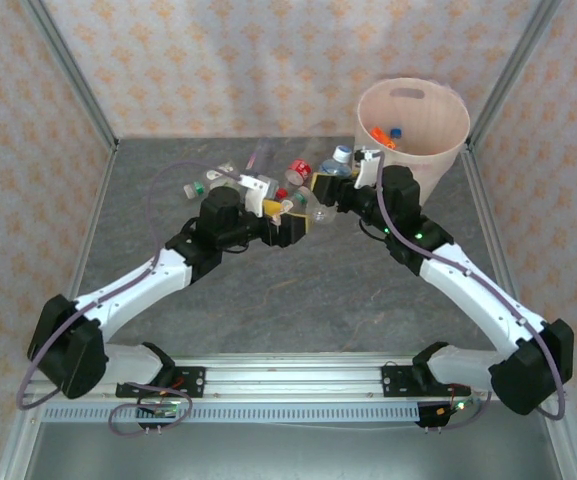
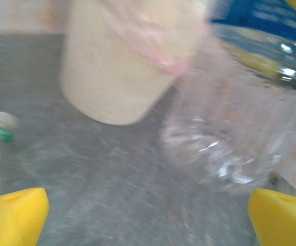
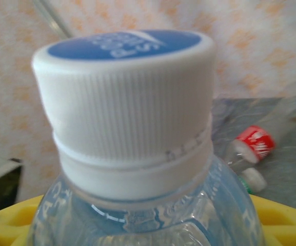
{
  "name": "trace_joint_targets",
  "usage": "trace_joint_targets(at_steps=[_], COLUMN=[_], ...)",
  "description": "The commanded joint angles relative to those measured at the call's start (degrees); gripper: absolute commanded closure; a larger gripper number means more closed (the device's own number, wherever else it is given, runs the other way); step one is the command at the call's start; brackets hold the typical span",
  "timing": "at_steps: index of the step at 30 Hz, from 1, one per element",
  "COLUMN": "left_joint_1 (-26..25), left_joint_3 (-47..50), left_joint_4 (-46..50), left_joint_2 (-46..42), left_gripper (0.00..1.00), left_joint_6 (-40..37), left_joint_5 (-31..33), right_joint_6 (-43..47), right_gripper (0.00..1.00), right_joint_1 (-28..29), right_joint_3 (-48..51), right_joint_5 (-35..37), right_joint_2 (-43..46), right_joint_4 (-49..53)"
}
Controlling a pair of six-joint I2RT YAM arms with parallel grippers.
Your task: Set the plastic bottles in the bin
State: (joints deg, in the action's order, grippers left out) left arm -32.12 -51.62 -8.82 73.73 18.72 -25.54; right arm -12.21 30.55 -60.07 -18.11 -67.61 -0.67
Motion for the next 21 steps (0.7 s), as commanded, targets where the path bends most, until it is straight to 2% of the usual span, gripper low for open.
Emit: trace_joint_targets(at_steps=[1,5,10,15,21], left_joint_1=[0.6,0.6,0.6,0.6,0.6], left_joint_3=[2.2,3.5,5.6,7.3,9.0], left_joint_4=[3.9,6.7,8.3,10.3,11.5], left_joint_2=[-3.3,-5.6,-8.9,-11.5,-13.9], left_gripper=[0.0,0.0,0.0,0.0,0.0], left_joint_6=[1.1,2.8,5.1,5.9,6.2], left_joint_5=[19.3,27.4,36.1,41.3,44.6], right_joint_6=[3.9,5.7,6.8,8.9,9.9], right_gripper=[1.0,1.0,1.0,1.0,1.0], right_joint_1=[-0.5,-1.9,-6.7,-11.3,-17.3], right_joint_3=[-4.2,-9.7,-15.7,-22.3,-27.7], right_joint_5=[10.1,15.1,13.8,13.0,11.6], right_joint_2=[1.9,0.5,-2.1,-4.6,-9.2], right_joint_4=[5.4,11.5,14.4,15.1,14.6])
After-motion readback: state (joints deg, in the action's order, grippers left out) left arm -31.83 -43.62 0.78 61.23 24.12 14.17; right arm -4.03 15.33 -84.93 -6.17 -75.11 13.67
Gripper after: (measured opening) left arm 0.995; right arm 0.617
